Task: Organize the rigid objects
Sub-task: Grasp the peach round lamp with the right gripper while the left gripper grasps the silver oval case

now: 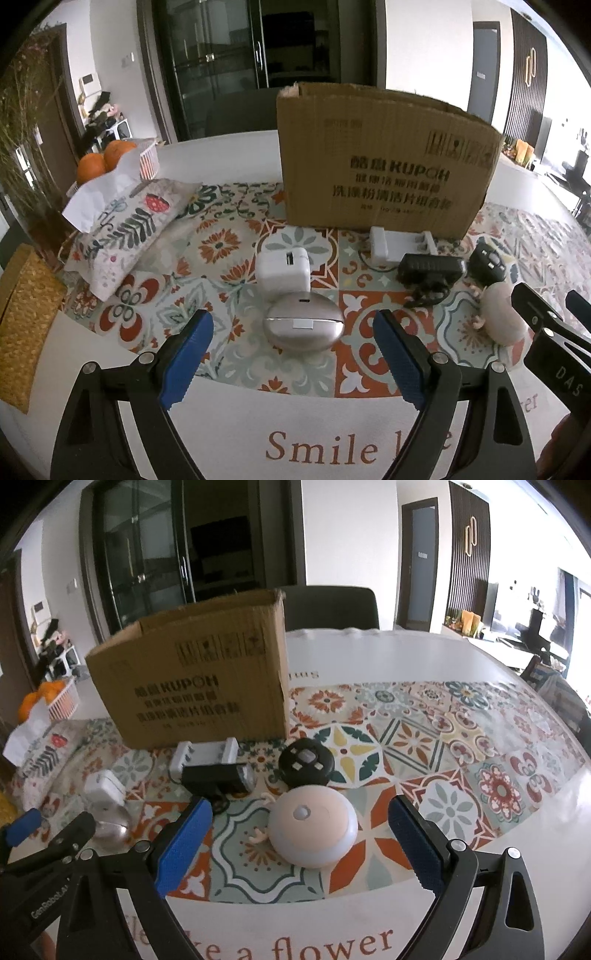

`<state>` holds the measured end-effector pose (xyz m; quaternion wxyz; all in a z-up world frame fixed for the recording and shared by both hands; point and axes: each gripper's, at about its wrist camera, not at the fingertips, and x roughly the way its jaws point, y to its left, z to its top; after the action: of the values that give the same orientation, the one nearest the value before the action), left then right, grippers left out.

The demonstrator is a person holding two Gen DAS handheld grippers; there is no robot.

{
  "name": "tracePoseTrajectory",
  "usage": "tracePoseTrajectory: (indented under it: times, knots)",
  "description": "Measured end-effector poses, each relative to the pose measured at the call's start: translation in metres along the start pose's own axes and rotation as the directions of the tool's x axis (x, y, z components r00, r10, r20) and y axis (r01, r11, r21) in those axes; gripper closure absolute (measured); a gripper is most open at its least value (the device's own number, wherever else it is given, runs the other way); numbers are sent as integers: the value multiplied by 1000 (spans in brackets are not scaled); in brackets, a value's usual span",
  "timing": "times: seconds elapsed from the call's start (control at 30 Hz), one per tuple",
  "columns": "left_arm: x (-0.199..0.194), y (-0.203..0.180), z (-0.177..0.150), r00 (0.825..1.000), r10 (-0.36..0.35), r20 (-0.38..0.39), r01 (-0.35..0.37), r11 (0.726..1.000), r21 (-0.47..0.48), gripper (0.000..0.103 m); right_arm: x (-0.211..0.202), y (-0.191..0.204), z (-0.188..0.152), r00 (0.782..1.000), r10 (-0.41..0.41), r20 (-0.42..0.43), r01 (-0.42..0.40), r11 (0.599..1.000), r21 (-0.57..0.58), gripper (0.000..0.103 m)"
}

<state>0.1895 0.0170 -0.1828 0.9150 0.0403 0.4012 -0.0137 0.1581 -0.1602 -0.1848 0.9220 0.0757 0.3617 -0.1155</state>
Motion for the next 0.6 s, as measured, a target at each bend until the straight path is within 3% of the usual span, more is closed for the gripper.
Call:
tracePoseTrajectory:
  times: [0.6]
  knots:
    - [50,-5,-7,997,28,-76,-27,999,18,14,48,-2,-10,996,-31,-79,32,999,12,6]
